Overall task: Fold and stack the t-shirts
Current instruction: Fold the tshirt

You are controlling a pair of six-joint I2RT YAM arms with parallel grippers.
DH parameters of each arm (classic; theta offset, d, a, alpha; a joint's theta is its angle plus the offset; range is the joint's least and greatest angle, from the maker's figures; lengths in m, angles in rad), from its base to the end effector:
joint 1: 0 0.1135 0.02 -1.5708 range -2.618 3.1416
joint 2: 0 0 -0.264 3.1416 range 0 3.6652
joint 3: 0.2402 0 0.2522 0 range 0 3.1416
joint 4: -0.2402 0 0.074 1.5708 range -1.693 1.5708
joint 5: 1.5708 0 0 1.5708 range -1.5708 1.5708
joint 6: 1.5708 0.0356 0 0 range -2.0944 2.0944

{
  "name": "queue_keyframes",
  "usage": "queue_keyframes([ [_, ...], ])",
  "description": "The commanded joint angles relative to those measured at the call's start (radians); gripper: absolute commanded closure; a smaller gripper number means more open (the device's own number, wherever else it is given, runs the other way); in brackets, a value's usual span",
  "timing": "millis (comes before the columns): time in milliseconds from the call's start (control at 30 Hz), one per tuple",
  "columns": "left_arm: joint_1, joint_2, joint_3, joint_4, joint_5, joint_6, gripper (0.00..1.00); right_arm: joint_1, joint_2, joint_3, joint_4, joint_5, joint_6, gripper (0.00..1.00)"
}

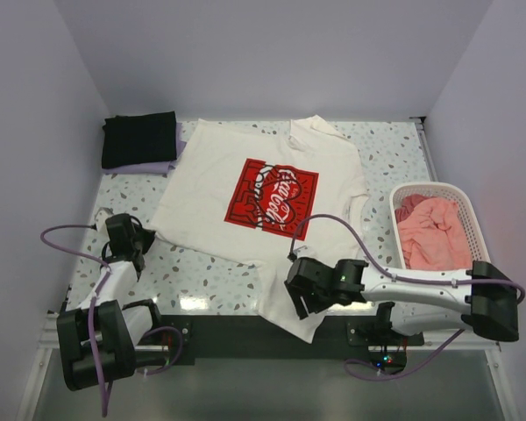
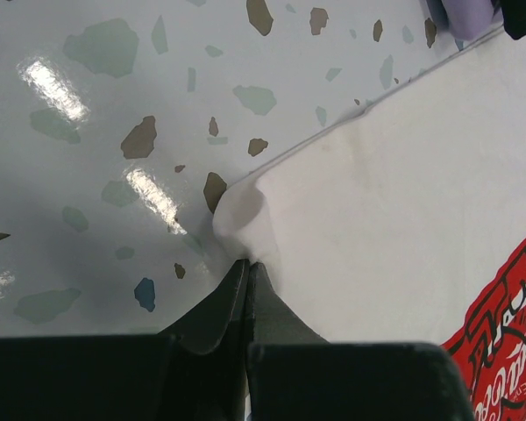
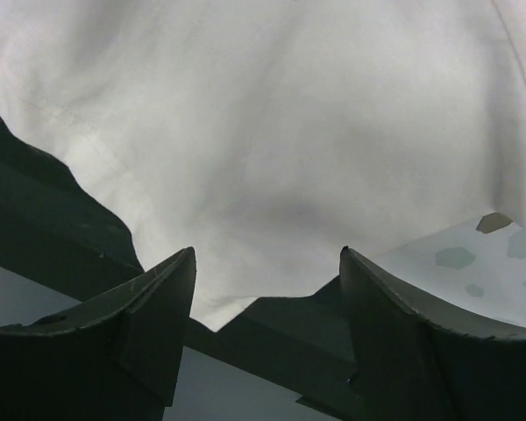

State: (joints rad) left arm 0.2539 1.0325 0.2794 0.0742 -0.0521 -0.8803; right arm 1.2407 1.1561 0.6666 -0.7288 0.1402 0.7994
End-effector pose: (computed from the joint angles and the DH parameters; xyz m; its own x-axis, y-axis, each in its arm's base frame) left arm 0.1831 0.0494 0.1476 -0.1635 -0.8378 -0.5209 -0.6533 0.4876 -0.5792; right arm 0.0682 0.1836 0.1904 -0.8724 -0.3561 -0.3347 -0.4240 0.8921 0.1561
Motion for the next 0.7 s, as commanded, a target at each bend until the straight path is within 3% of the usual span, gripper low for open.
queue_keyframes([
  [0, -0.004, -0.014, -0.008, 0.059, -0.003, -0.003, 1.0, 0.063, 0.0, 0.01, 0.023, 0.122, 0.056, 0.3],
  [367, -0.005, -0.012, -0.002, 0.045, -0.014, 0.001, 1.0, 0.292, 0.093, 0.031, 0.054, 0.228, 0.139, 0.31],
  [667, -0.007, -0.008, 0.003, 0.044, -0.017, 0.003, 1.0, 0.335, 0.139, 0.016, 0.132, 0.211, 0.156, 0.37],
])
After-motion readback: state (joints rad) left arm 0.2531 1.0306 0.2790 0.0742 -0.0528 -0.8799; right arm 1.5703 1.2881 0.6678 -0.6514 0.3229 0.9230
